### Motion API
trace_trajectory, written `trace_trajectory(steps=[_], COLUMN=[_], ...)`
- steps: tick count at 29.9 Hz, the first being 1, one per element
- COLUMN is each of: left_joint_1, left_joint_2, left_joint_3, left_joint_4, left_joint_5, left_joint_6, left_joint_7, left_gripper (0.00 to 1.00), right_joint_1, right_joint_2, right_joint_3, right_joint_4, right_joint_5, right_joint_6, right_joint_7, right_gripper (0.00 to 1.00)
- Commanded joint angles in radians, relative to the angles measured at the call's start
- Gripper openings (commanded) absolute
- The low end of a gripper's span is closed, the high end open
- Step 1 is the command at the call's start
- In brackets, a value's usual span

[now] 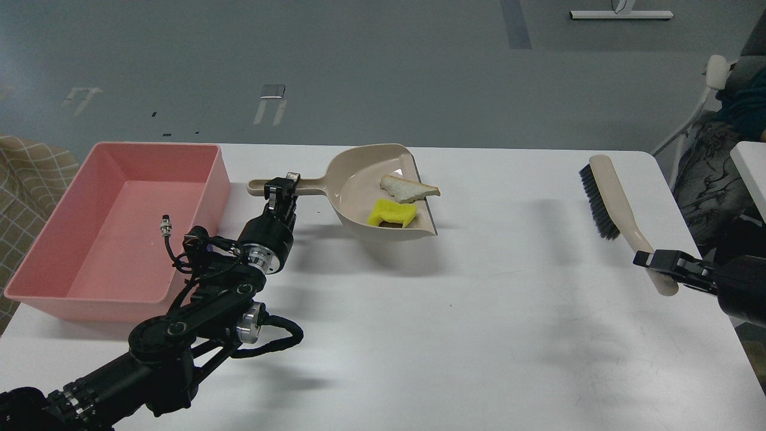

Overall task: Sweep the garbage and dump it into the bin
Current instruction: 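Lift the brush away and raise the dustpan toward the pink bin, then tilt the dustpan over the pink bin with the left gripper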

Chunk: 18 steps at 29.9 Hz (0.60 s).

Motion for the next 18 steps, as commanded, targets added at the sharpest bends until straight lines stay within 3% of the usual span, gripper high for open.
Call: trace_trajectory(steps=[1, 5, 11, 18], left_joint_1=[0.009, 0.035, 0.205, 0.528], left_joint_2=[0.136, 0.262, 0.424, 0.536], left_joint_3=[-0.045, -0.101, -0.336, -0.661], left_joint_4=[-0.101, -0.181, -0.252, -0.241], left_joint_5=[-0.073, -0.15, -0.188, -0.192], left_joint_6=[-0.004, -0.008, -0.102, -0.31], left_joint_7=[0.004, 0.002, 0.011, 0.014], left_gripper=[0.0, 0.0, 0.0, 0.0], right_joint_1=[-0.009, -0.01, -0.01, -0.012], right_joint_2=[0.002, 0.009, 0.025, 0.035], right_joint_3=[0.0, 0.003, 0.012, 0.009], right_joint_4=[0.0, 0.0, 0.0, 0.0], right_joint_5=[0.0, 0.0, 0.0, 0.0], right_joint_6=[-0.004, -0.004, -0.002, -0.004], right_joint_7=[0.001, 0.001, 0.001, 0.001], right_gripper=[0.0, 0.0, 0.0, 0.0])
